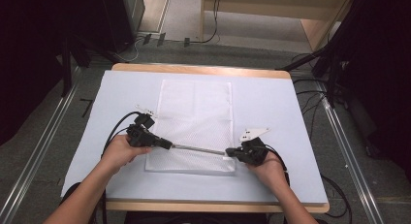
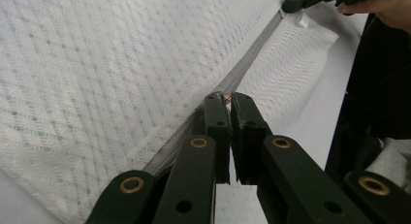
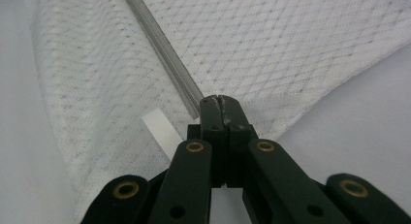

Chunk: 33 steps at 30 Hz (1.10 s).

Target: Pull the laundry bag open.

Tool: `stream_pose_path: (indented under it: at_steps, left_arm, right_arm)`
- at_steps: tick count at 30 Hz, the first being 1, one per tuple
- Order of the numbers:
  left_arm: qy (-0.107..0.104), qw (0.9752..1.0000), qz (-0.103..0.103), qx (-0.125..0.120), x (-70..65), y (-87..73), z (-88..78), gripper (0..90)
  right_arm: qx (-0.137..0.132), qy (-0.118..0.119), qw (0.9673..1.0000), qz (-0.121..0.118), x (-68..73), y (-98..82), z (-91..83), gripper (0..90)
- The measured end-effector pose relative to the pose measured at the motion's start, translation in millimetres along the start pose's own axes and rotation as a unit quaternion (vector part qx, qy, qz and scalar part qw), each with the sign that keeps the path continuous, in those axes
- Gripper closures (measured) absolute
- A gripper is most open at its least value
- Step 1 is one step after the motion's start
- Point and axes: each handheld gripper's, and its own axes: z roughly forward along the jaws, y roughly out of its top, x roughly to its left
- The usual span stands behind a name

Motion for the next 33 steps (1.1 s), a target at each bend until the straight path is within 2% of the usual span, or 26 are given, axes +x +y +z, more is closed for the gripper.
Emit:
stream_pose_path:
  at_steps: [1,4,7,11,12,15,19,23,28,31,33]
  left_arm:
    - [0.007,1.0000,0.000,0.000,-0.3,-0.6,-0.3,88.2]
    - [0.007,1.0000,-0.004,-0.002,2.4,-2.4,-3.5,88.2]
    - [0.000,0.9999,-0.012,-0.005,4.3,-4.1,-7.3,88.2]
    - [0.001,1.0000,-0.006,-0.008,0.6,-5.7,-9.4,88.2]
    - [0.010,0.9999,-0.004,-0.005,0.3,-6.4,-9.8,88.2]
    - [0.017,0.9997,-0.018,-0.003,5.9,-9.5,-12.5,88.2]
    - [0.022,0.9994,-0.026,-0.008,11.6,-14.9,-19.5,88.2]
    - [0.020,0.9990,-0.040,-0.008,20.5,-22.1,-27.5,88.2]
    - [0.028,0.9981,-0.052,-0.015,25.9,-31.8,-35.7,88.2]
    - [0.020,0.9980,-0.058,-0.016,29.9,-34.7,-37.5,88.2]
    - [0.022,0.9982,-0.055,-0.014,29.2,-35.7,-37.8,88.2]
  right_arm:
    - [0.000,0.000,1.0000,-0.001,0.0,0.0,0.0,90.0]
    - [0.000,0.001,1.0000,0.000,-0.2,-0.1,0.0,90.0]
    - [0.000,0.002,1.0000,0.000,-0.7,0.0,0.0,90.0]
    - [0.002,0.002,1.0000,0.001,-0.5,0.4,0.1,90.0]
    - [0.002,0.001,1.0000,0.000,0.0,0.4,0.0,90.0]
    - [0.003,0.004,1.0000,-0.006,-1.3,1.3,0.3,90.0]
    - [0.004,0.005,1.0000,0.001,-1.2,0.9,-0.1,90.0]
    - [0.006,0.010,0.9999,-0.001,-2.7,1.6,0.3,90.0]
    - [0.006,0.011,0.9999,-0.001,-3.1,1.8,0.4,90.0]
    - [0.008,0.013,0.9999,0.002,-3.4,2.1,0.4,90.0]
    - [0.008,0.012,0.9999,0.001,-3.1,2.0,0.2,90.0]
